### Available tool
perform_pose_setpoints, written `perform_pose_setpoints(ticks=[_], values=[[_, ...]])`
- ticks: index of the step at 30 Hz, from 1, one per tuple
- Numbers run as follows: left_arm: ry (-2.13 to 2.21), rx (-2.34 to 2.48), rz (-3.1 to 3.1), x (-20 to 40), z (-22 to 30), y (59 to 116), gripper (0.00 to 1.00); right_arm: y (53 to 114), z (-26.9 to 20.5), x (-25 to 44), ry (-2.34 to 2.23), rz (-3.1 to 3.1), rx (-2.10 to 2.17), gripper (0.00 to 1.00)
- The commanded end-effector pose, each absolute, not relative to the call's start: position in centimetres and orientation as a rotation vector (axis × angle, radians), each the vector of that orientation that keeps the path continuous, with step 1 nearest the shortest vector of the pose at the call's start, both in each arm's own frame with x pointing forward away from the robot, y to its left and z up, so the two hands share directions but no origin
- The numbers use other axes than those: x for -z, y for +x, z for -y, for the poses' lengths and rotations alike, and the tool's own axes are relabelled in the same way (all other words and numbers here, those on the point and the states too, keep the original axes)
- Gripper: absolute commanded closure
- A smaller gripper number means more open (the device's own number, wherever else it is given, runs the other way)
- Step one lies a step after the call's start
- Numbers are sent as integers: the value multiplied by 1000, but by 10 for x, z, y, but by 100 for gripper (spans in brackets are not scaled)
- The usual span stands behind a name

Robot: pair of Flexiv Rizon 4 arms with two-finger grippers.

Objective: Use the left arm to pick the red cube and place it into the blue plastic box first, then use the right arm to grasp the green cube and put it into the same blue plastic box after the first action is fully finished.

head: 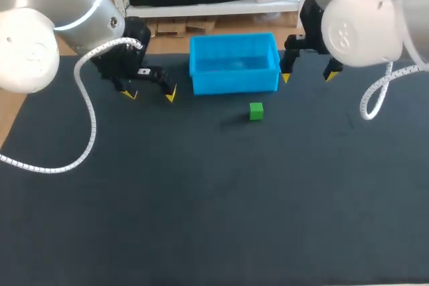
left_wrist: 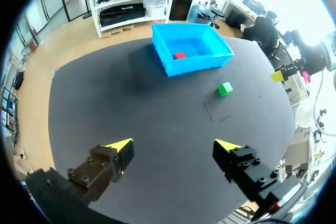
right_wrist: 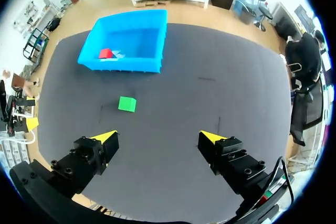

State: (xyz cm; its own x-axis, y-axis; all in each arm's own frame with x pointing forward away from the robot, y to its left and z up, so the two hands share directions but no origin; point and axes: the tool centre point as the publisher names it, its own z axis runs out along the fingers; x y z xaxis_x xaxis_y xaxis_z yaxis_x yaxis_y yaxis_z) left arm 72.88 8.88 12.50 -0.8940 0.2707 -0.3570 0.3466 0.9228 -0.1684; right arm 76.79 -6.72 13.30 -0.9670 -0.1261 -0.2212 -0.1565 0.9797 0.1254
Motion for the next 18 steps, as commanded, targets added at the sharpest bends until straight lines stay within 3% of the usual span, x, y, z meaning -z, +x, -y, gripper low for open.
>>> perform_pose_setpoints(ticks=[1, 18], values=[[458, 332, -2751, -124, -89, 730, 0, 770, 57, -135, -179, -2954, -155, 0], [458, 332, -2751, -124, -89, 730, 0, 779, 8, -114, -86, -2965, -47, 0]])
